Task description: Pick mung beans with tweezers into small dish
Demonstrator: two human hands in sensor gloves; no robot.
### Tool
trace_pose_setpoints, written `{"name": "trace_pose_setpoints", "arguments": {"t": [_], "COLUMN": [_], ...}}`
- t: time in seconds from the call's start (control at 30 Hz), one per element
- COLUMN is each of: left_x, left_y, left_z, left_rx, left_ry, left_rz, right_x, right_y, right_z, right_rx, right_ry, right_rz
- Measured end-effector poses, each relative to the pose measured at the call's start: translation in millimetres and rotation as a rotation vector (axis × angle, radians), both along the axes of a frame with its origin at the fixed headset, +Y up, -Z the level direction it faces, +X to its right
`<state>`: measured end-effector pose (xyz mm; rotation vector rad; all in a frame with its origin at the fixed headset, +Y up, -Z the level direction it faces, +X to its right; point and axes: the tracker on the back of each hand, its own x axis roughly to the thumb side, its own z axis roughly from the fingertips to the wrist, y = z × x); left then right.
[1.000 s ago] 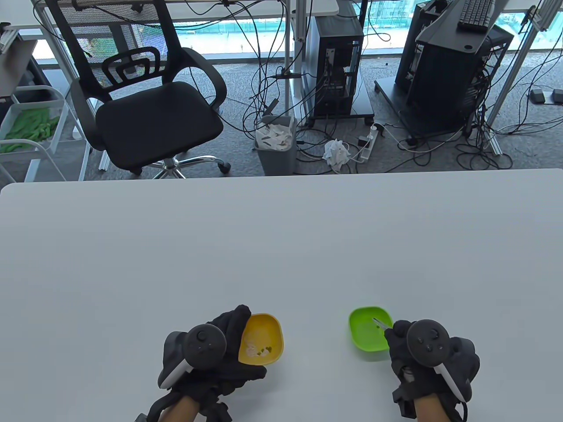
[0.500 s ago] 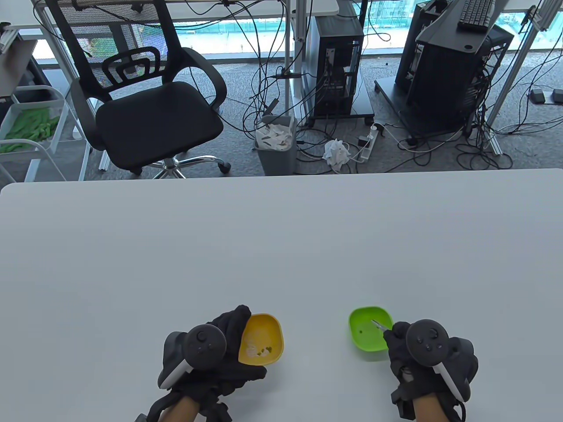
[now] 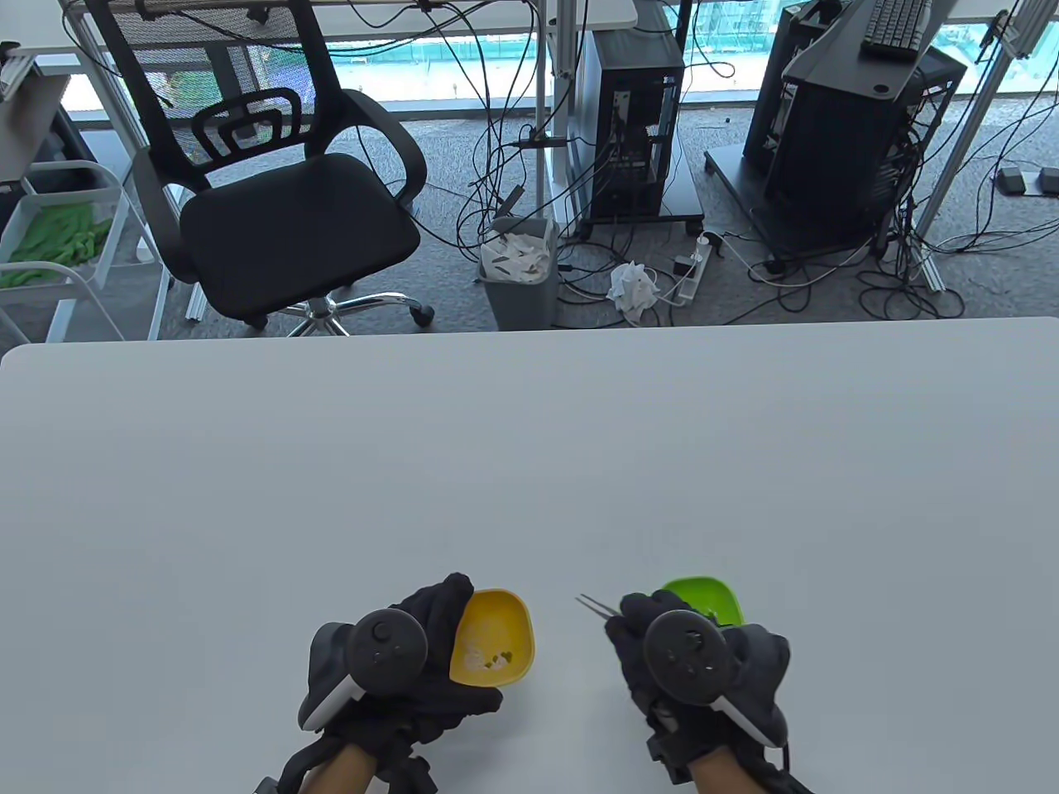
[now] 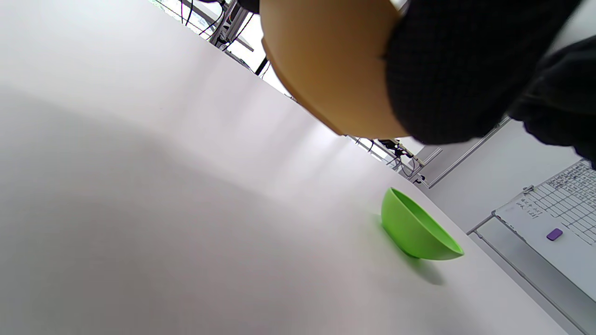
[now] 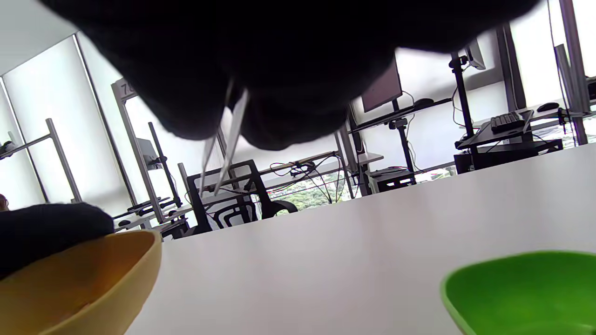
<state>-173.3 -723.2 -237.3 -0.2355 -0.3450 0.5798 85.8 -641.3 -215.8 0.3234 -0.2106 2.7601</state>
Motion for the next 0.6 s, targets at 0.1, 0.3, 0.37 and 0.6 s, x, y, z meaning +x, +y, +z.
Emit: {"name": "trace_pose_setpoints", "arguments": {"t": [0.1, 0.3, 0.37, 0.6], "left_x": [0, -1, 0, 0], "left_y": [0, 1, 1, 0], "left_z": [0, 0, 0, 0], "left_rx": [-0.002, 0.004, 0.005, 0.008], "left_ry": [0.002, 0.003, 0.002, 0.000], "left_rz": [-0.001, 0.004, 0.004, 0.001], "right_x": [-34, -60, -61, -67], "right_y": [-3, -16, -18, -24], "right_z": [3, 8, 9, 10], "right_rx": [-0.020, -0.054, -0.063, -0.079], "right_ry": [0.090, 0.154, 0.157, 0.166], "right_rz": [0.069, 0.175, 0.178, 0.214]}}
